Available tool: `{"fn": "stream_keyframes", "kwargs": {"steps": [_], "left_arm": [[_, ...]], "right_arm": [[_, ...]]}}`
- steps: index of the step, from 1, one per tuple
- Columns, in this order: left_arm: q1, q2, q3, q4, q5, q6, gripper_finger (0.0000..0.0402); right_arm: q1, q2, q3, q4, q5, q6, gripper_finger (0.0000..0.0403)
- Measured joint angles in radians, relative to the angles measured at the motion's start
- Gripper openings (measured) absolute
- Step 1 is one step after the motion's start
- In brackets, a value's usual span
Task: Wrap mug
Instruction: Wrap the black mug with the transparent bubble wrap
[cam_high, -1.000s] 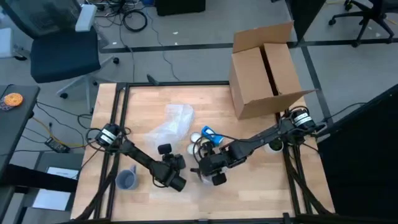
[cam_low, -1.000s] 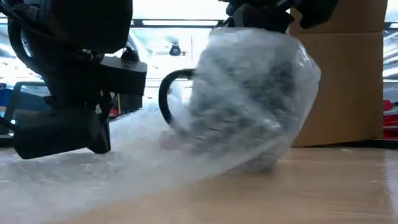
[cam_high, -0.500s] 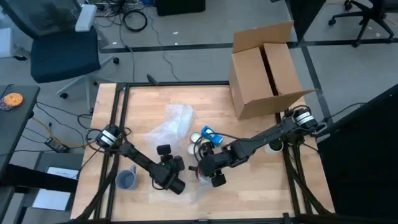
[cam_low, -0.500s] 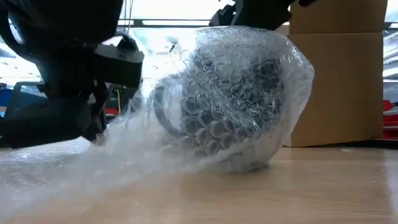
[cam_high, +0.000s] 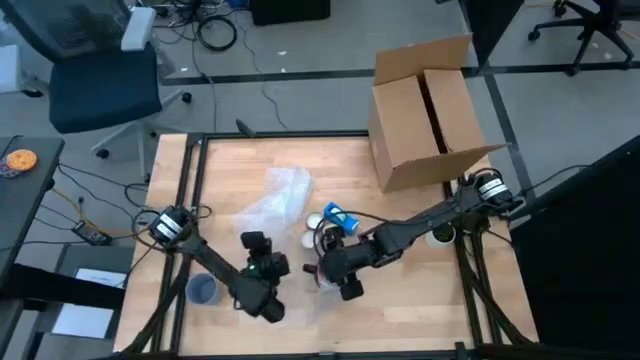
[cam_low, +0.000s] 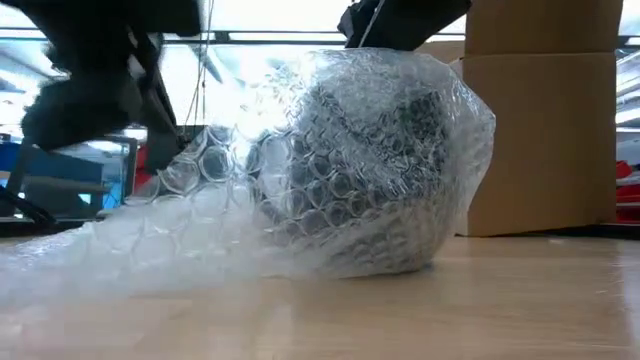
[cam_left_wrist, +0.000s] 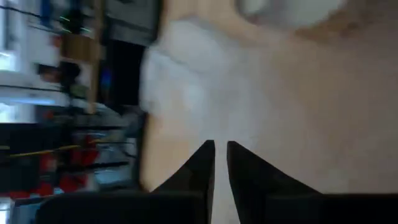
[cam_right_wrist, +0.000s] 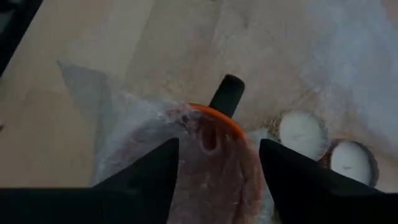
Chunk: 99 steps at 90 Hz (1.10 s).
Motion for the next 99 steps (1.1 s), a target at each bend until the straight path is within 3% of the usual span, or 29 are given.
{"fn": "stream_keyframes", "kwargs": {"steps": [20, 39, 56, 77, 99], "left_arm": [[-0.167, -0.058, -0.040, 0.066, 0.028, 0.010, 0.0029], [-0.282, -0.114, -0.039, 0.209, 0.242, 0.010, 0.0029], [-0.345, -0.141, -0.039, 0.504, 0.388, -0.010, 0.0029], [-0.355, -0.144, -0.078, 0.589, 0.374, -0.065, 0.0041], [-0.355, -0.143, -0.133, 0.690, 0.252, -0.046, 0.0072]], "right_arm": [[0.029, -0.045, 0.062, 0.002, 0.055, -0.020, 0.0201], [0.086, -0.068, 0.083, 0.049, 0.153, -0.032, 0.0199], [0.147, -0.055, 0.083, 0.133, 0.167, -0.032, 0.0199], [0.208, -0.055, 0.082, 0.234, 0.233, -0.044, 0.0199], [0.249, -0.055, 0.049, 0.319, 0.235, -0.004, 0.0199]]}}
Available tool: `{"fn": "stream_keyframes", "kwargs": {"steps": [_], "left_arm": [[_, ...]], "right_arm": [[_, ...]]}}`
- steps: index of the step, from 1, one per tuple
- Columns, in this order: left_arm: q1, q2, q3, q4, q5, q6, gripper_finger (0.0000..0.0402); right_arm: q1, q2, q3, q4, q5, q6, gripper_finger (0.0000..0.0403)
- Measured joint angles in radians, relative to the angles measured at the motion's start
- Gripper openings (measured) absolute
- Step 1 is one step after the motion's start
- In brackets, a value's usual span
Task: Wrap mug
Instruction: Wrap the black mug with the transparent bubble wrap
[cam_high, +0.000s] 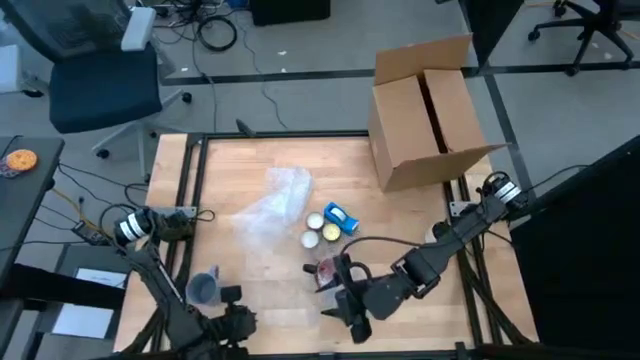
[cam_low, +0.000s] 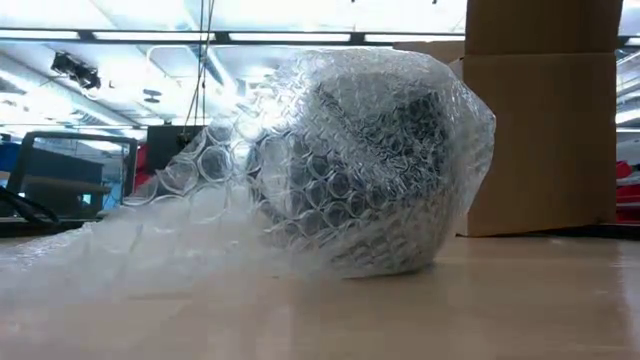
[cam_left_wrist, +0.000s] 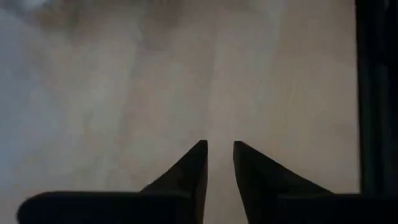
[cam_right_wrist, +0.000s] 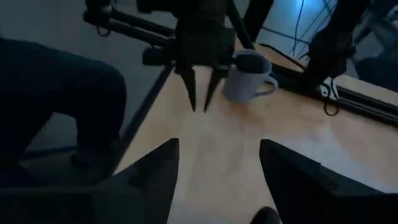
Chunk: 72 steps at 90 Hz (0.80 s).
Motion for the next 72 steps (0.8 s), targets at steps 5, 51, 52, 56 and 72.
{"fn": "stream_keyframes", "kwargs": {"steps": [5, 51, 52, 56, 72], "left_arm": [[0.000, 0.000, 0.000, 0.005, 0.001, -0.002, 0.0077], [-0.022, 0.000, -0.097, -0.097, 0.433, -0.262, 0.0078], [-0.025, 0.000, -0.101, -0.096, 0.434, -0.265, 0.0078], [-0.027, -0.006, -0.118, -0.064, 0.431, -0.266, 0.0078], [-0.025, -0.003, -0.119, 0.054, 0.335, -0.252, 0.0082]], "right_arm": [[0.006, 0.000, -0.017, 0.030, 0.001, 0.001, 0.0199], [0.058, 0.001, -0.037, 0.169, 0.116, 0.010, 0.0199], [0.058, 0.001, -0.037, 0.170, 0.116, 0.011, 0.0199], [0.058, 0.001, -0.037, 0.166, 0.116, 0.021, 0.0199], [0.064, 0.001, -0.037, 0.158, 0.116, 0.035, 0.0199]]}}
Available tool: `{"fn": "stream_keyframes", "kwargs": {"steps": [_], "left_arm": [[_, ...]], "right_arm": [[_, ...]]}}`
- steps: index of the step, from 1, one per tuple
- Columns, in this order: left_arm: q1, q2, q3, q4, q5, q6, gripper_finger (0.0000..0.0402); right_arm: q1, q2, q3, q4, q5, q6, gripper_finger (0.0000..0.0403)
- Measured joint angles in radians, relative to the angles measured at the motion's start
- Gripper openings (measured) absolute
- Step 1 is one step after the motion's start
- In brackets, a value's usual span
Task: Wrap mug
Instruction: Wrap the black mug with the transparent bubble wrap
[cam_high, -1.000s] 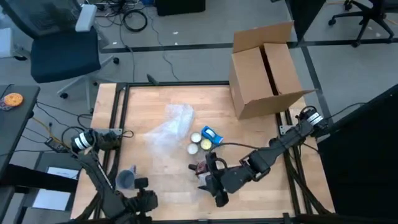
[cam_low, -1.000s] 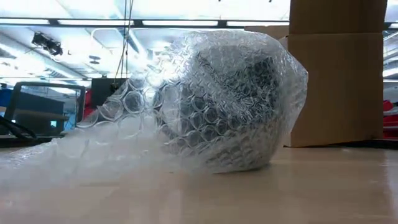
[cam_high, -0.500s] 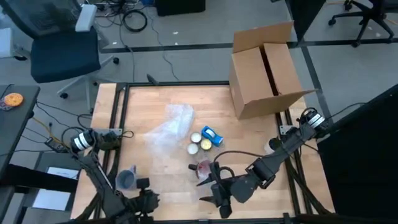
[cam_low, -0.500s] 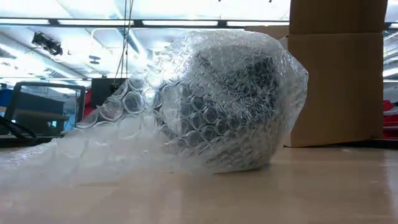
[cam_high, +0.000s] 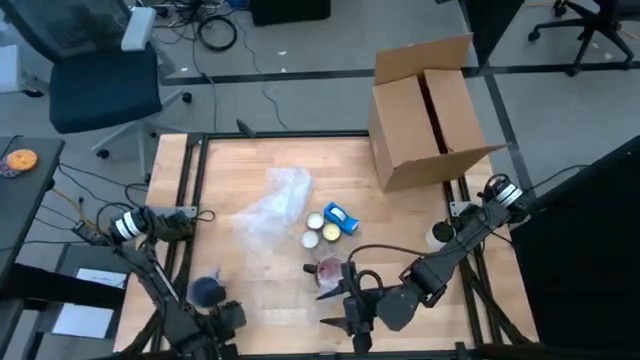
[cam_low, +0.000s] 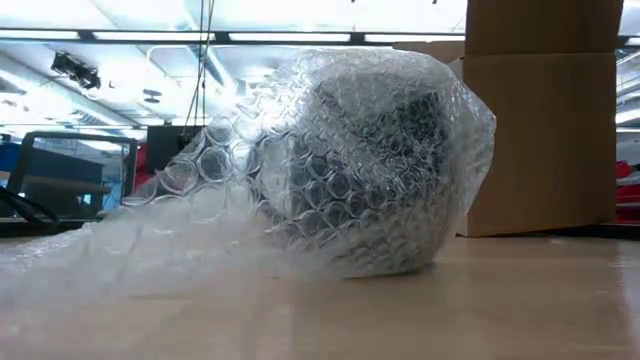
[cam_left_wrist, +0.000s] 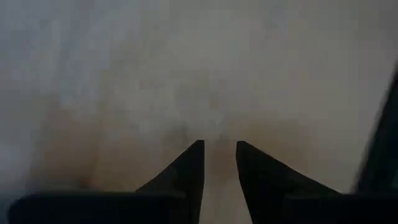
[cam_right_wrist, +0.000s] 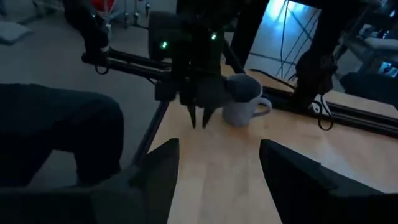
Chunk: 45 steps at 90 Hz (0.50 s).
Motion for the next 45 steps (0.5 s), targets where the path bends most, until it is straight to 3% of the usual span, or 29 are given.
{"fn": "stream_keyframes", "kwargs": {"steps": [45], "left_arm": [[0.039, 0.002, -0.003, -0.006, 0.033, 0.072, 0.0094]], "right_arm": [[0.002, 0.000, 0.000, -0.009, -0.001, 0.027, 0.0199]]}}
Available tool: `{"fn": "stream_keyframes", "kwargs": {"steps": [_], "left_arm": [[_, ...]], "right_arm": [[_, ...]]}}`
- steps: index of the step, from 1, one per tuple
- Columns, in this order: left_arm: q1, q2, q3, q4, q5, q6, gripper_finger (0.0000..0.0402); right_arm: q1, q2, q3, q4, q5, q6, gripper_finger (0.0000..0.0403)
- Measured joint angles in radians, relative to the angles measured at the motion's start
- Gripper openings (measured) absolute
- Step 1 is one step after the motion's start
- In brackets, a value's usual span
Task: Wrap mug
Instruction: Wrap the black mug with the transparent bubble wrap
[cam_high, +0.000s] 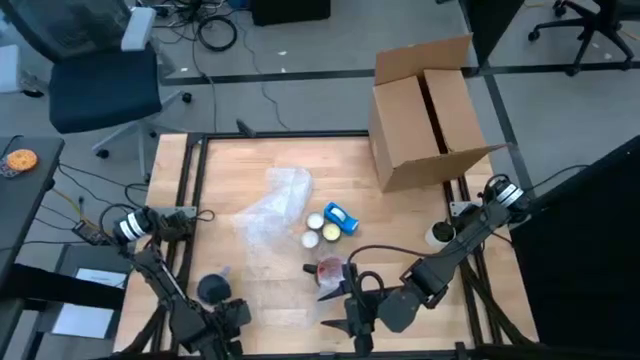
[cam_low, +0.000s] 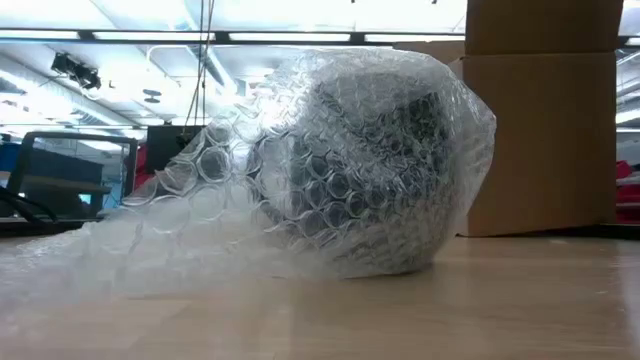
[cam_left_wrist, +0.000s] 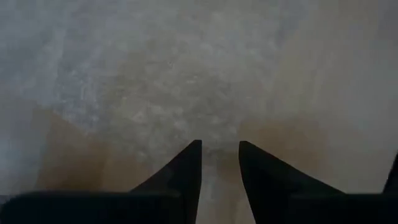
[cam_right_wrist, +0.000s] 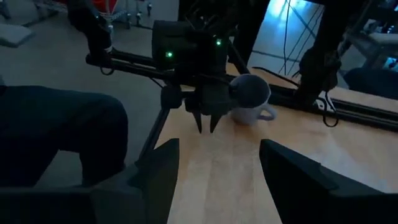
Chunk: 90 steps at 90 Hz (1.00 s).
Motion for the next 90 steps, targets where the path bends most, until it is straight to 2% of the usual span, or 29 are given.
{"fn": "stream_keyframes", "kwargs": {"steps": [44, 71, 90], "left_arm": [[0.000, -0.001, 0.000, -0.017, 0.030, 0.003, 0.0094], [-0.002, 0.000, 0.093, -0.223, 0.018, 0.002, 0.0094], [-0.002, 0.000, 0.103, -0.226, 0.008, 0.005, 0.0094]], "right_arm": [[0.000, 0.000, 0.000, -0.002, 0.000, 0.001, 0.0199], [0.000, 0.000, 0.000, -0.006, -0.003, 0.025, 0.0199], [0.000, 0.000, 0.000, -0.017, -0.003, 0.027, 0.0199]]}}
